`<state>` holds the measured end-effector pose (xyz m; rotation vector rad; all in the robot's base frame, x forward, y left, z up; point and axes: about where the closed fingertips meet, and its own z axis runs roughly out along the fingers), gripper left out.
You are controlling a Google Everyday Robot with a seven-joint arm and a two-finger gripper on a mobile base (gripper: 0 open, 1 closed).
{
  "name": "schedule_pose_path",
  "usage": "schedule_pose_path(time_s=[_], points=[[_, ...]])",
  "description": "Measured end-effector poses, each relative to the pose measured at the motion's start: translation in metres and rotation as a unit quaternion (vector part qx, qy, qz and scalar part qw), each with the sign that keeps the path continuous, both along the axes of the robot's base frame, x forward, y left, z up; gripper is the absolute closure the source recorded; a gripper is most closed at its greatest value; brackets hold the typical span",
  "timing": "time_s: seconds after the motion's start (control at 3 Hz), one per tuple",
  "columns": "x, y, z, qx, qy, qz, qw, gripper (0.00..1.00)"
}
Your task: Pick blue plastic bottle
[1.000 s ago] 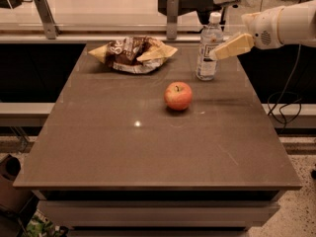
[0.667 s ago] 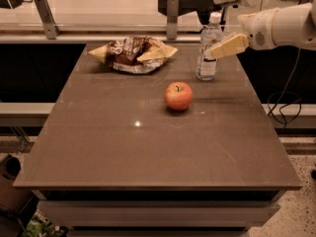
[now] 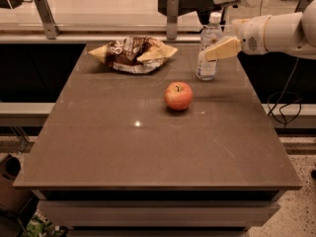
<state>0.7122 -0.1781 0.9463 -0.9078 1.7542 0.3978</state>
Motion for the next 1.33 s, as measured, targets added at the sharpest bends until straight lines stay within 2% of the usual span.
schedule_pose_path(time_s=[0.33,0.67,1.33], points=[[-0.0001,0.0031,-0.0060,0.025,-0.003,0.004,0.9997,0.00],[-0.0003,0.0052,-0.0105,0.049,-0.006,0.013,0.9987,0.18],[-0.0034,0.0098,-0.0121,0.074,-0.021,0.026,0.9967,0.64]])
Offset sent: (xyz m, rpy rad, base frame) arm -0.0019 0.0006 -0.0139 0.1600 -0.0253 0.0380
